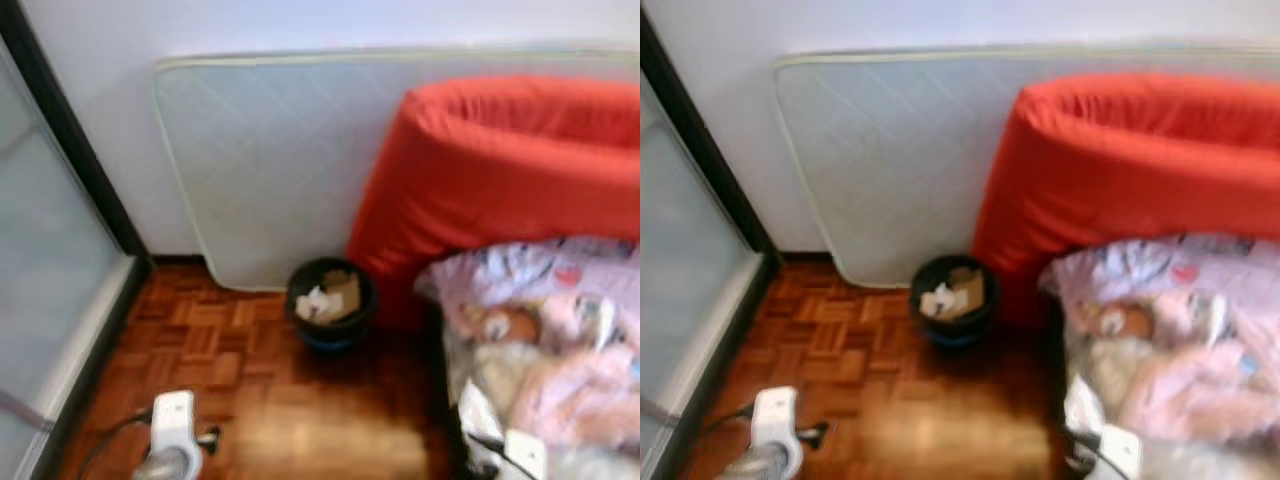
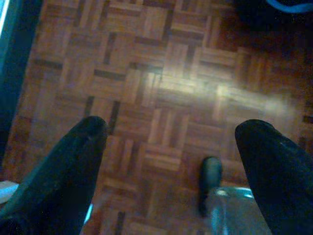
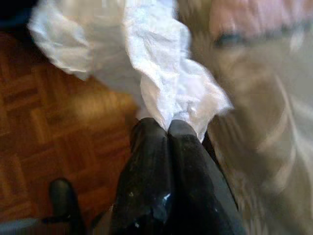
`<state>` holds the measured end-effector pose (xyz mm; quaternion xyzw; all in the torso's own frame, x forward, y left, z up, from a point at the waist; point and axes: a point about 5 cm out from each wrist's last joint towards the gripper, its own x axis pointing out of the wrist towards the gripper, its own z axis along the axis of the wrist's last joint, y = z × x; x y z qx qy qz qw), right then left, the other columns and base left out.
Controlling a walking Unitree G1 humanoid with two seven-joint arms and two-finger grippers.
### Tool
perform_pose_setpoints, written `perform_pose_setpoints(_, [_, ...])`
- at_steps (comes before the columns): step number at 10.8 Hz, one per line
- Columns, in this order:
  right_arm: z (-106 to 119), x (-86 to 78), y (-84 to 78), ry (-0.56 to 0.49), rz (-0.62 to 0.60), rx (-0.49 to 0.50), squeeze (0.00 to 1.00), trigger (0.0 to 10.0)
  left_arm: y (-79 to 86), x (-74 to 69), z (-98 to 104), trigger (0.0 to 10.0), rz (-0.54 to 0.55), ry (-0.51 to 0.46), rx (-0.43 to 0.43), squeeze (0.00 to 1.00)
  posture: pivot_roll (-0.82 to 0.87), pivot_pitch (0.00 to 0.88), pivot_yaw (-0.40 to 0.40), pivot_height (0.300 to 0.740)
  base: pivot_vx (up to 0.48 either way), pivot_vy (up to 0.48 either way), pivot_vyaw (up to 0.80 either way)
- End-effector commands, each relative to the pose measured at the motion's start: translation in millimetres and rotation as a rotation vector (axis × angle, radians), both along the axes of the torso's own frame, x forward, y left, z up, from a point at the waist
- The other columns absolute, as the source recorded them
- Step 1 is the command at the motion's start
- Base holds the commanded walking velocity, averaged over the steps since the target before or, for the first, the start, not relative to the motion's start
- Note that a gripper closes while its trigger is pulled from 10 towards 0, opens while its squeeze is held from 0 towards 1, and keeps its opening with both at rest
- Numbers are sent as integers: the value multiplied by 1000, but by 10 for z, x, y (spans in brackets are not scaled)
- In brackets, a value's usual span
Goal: Clean up the room
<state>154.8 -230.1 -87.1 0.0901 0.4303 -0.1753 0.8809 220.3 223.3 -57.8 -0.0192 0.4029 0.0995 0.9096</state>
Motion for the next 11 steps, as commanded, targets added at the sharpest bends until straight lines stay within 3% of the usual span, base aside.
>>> perform_pose_setpoints(1, [19,64,33,-16,9,4,0,10000,63,6,19,10000,5,-3,15,0,87,0,2,740,0,292,0])
perform_pose_setpoints(8, [26,75,27,-11,37,-16,0,10000,70,3,21,10000,6,-11,4,0,87,0,2,740,0,35,0])
perform_pose_setpoints(11, [26,77,30,-7,50,-29,0,10000,75,-6,16,10000,11,-5,1,0,83,0,4,740,0,0,769])
